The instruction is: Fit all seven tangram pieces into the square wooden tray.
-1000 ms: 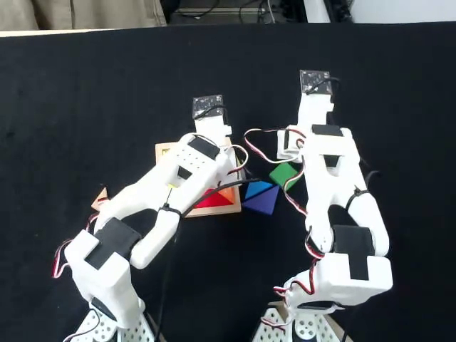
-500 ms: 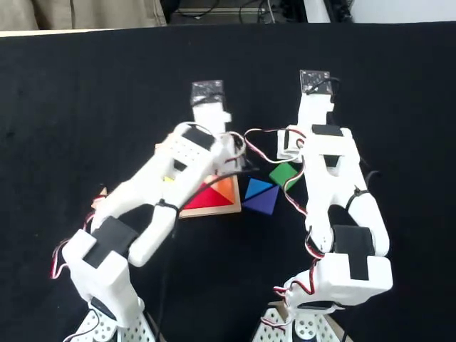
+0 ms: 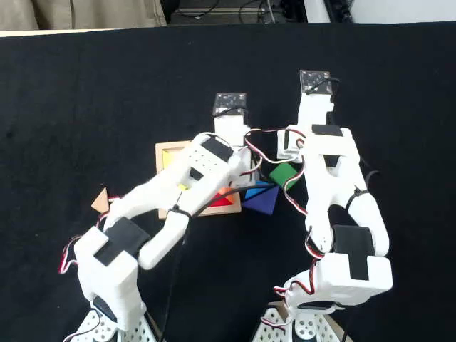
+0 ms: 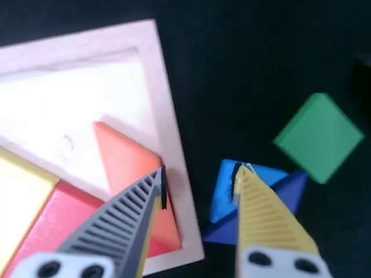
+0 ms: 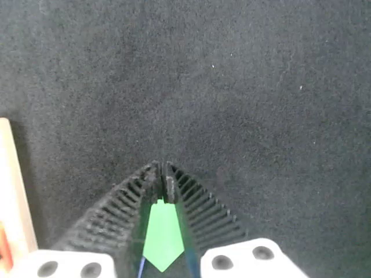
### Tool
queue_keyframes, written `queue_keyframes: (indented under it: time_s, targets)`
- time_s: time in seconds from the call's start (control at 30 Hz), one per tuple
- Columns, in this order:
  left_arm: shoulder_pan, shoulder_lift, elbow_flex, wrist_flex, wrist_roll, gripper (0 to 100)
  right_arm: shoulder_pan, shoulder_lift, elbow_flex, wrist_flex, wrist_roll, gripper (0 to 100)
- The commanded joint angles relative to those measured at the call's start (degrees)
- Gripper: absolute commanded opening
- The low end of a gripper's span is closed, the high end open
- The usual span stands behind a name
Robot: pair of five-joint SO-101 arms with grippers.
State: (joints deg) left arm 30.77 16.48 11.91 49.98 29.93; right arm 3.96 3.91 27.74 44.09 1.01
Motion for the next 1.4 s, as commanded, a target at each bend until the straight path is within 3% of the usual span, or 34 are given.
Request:
queue_keyframes:
  time_s: [0.0, 0.33, 0.67, 0.87, 1.37]
  targets:
    - [0.31, 0.97, -3.21, -0.97, 0.18, 21, 0.53, -0.31, -0.66, -0.97, 0.44, 1.1]
    - [0.04, -5.27, -1.89, 0.35, -0.18, 20, 0.62, -0.57, -0.66, -0.97, 0.44, 1.1]
    - [-7.87, -8.35, 3.12, -0.62, -0.26, 21, 0.62, -0.40, -0.66, -0.88, 0.44, 1.1]
    - [-8.31, -3.60, 5.58, -4.31, -0.26, 20, 0.70, -0.40, -0.66, -0.70, 0.44, 1.1]
    - [-3.38, -3.60, 2.86, 1.41, 0.09, 20, 0.62, -0.31, -0.66, -0.88, 0.44, 1.1]
